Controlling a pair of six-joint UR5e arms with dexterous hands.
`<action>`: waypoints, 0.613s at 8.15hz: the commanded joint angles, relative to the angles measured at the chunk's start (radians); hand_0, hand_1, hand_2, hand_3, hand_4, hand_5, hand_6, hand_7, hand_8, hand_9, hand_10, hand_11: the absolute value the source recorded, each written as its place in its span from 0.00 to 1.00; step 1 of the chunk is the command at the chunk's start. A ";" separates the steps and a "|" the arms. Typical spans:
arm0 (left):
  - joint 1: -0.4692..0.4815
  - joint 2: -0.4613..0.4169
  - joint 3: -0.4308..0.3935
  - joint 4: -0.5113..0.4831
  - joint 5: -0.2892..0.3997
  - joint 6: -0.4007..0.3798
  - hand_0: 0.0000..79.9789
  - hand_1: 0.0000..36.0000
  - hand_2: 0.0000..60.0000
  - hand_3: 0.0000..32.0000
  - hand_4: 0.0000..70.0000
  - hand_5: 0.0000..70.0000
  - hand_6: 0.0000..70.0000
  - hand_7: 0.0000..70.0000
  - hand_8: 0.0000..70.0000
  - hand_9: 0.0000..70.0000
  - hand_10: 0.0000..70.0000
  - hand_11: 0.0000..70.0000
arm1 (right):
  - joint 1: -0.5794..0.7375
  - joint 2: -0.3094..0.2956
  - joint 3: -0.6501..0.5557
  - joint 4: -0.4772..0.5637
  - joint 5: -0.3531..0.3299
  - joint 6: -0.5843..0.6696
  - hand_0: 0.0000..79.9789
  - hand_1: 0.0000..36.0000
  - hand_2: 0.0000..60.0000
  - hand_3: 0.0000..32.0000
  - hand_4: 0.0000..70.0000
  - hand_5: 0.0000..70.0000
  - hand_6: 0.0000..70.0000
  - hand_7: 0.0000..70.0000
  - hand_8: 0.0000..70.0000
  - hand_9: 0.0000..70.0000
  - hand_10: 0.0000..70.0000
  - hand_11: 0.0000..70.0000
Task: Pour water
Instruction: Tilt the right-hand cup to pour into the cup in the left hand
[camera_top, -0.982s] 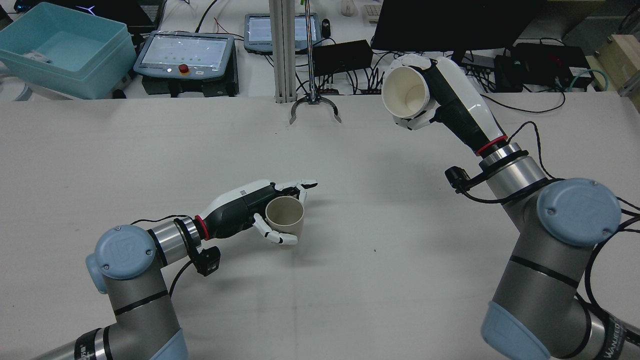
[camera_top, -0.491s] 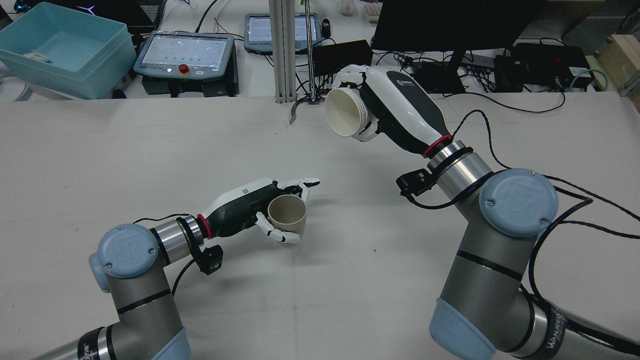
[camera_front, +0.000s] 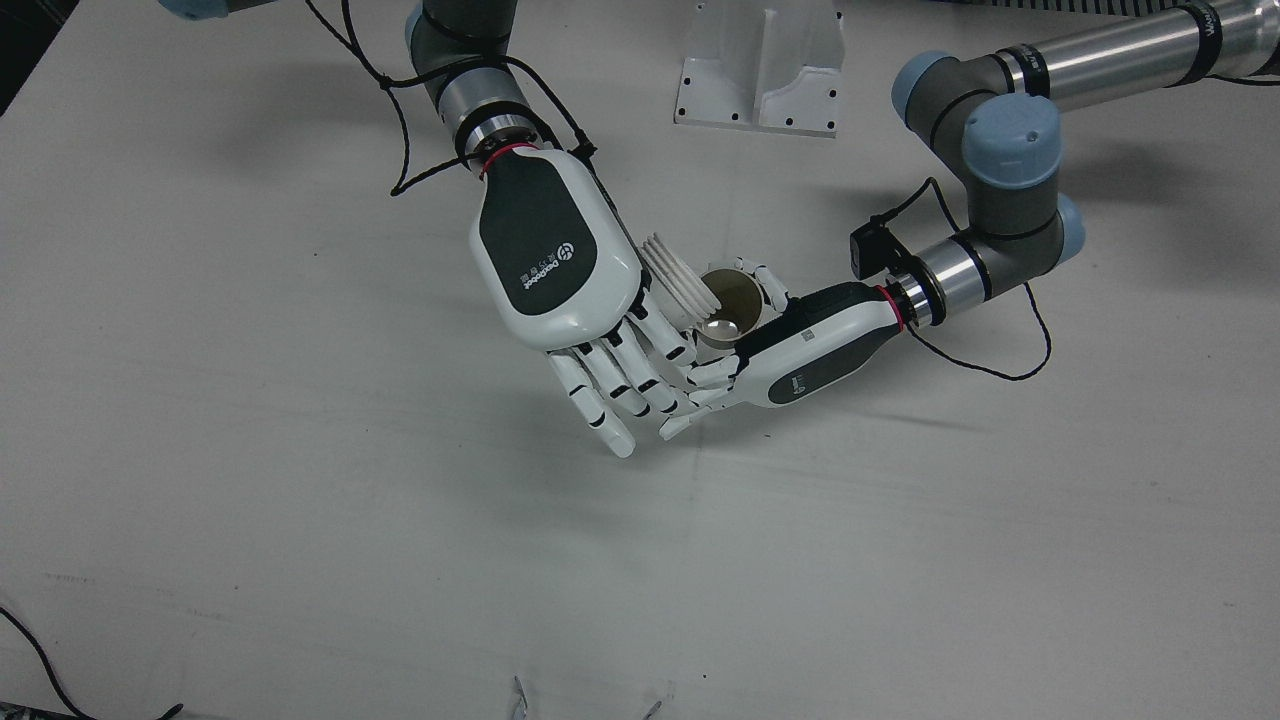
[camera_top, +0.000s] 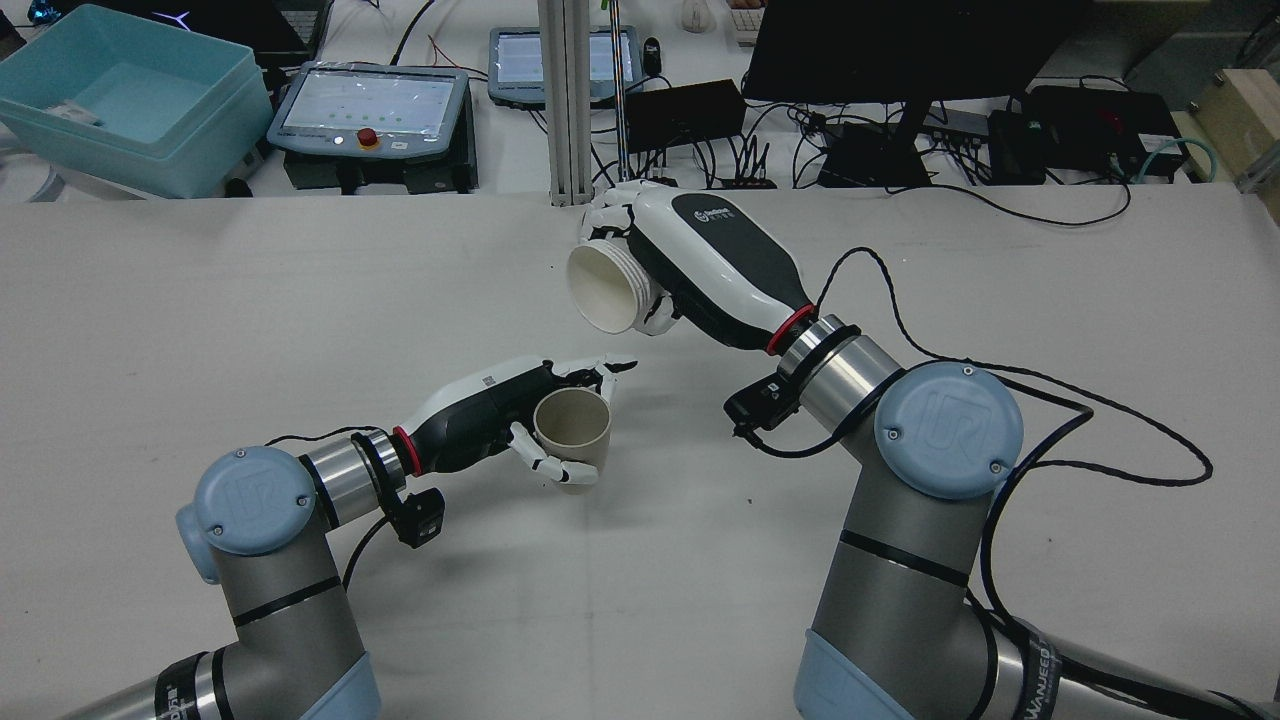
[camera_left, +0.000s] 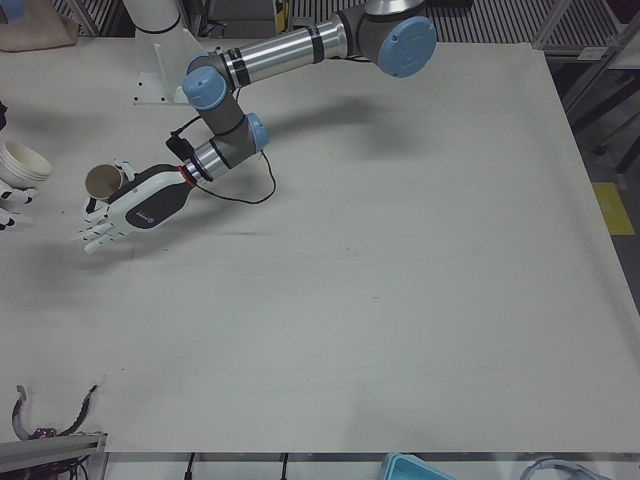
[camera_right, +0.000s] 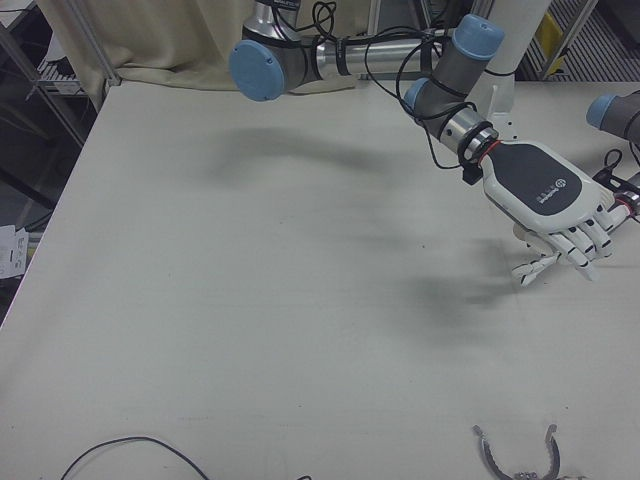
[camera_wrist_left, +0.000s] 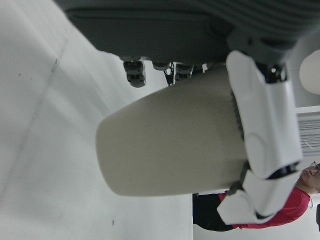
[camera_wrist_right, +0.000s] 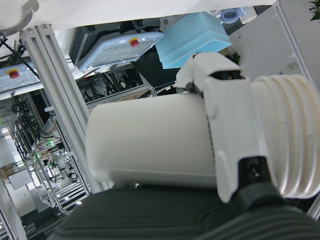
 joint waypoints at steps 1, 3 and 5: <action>-0.002 -0.001 0.000 0.000 -0.003 -0.001 0.62 1.00 1.00 0.00 0.25 1.00 0.00 0.24 0.00 0.03 0.07 0.15 | -0.048 0.005 -0.001 0.000 -0.002 -0.025 1.00 1.00 1.00 0.00 0.26 0.87 0.37 0.53 0.39 0.56 0.13 0.26; -0.085 0.010 -0.016 0.011 -0.004 -0.033 0.62 1.00 1.00 0.00 0.25 1.00 0.00 0.23 0.00 0.02 0.06 0.13 | 0.028 -0.076 0.136 0.002 0.022 0.020 1.00 1.00 1.00 0.00 0.27 0.74 0.35 0.50 0.40 0.58 0.15 0.27; -0.227 0.120 -0.025 0.018 -0.005 -0.126 0.62 1.00 1.00 0.00 0.25 1.00 0.00 0.20 0.00 0.02 0.06 0.13 | 0.198 -0.185 0.161 0.004 0.062 0.379 1.00 1.00 0.90 0.00 0.30 0.72 0.38 0.53 0.44 0.62 0.16 0.29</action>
